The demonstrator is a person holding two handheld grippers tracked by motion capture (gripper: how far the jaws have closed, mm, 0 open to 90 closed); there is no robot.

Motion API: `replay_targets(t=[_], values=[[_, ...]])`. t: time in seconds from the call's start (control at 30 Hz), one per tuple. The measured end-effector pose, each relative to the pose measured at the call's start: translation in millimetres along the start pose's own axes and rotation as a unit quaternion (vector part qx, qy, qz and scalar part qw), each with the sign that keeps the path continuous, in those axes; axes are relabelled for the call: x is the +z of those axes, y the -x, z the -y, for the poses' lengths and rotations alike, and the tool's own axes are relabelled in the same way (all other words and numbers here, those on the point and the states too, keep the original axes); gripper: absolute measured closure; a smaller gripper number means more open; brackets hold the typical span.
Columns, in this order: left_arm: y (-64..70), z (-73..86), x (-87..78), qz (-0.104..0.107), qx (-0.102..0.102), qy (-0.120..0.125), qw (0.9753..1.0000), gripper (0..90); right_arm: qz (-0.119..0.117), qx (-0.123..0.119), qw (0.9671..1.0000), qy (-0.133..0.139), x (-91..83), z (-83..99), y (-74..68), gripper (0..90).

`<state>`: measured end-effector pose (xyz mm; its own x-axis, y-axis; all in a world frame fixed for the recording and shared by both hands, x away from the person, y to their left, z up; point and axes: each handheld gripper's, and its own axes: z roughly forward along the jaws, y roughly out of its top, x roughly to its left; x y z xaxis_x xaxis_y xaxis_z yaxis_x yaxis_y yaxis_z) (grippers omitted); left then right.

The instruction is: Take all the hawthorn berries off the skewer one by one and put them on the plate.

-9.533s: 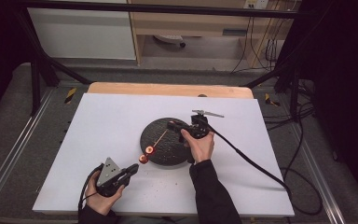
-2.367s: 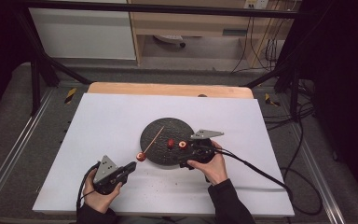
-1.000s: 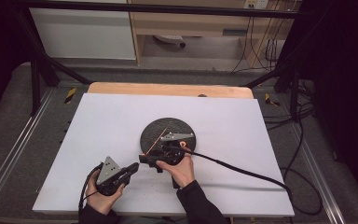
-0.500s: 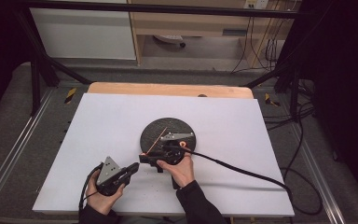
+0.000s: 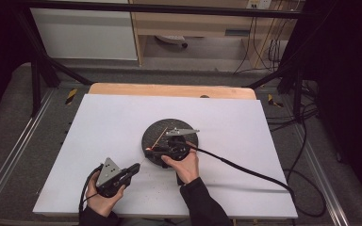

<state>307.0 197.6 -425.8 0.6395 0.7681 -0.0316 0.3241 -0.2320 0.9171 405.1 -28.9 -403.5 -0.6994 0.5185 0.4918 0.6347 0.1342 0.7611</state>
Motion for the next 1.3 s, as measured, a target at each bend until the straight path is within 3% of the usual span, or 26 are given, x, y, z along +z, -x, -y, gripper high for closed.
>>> replay_targets(t=[0.37, 0.8, 1.3], values=[[-0.8, -2.2, -3.8, 0.000, 0.000, 0.009, 1.0000, 88.3, 0.018, -0.007, 0.9996, 0.019, -12.5, -19.6, 7.7, 63.7], [-1.8, -4.0, -7.9, -0.002, -0.001, 0.016, 0.9999, 88.3, 0.034, 0.007, 0.9986, 0.040, -24.3, -43.8, 22.7, 63.8], [-3.1, -2.1, -7.3, 0.000, -0.003, 0.011, 0.9999, 88.3, 0.083, 0.004, 0.9941, 0.070, -42.9, -64.0, 43.3, 64.0]])
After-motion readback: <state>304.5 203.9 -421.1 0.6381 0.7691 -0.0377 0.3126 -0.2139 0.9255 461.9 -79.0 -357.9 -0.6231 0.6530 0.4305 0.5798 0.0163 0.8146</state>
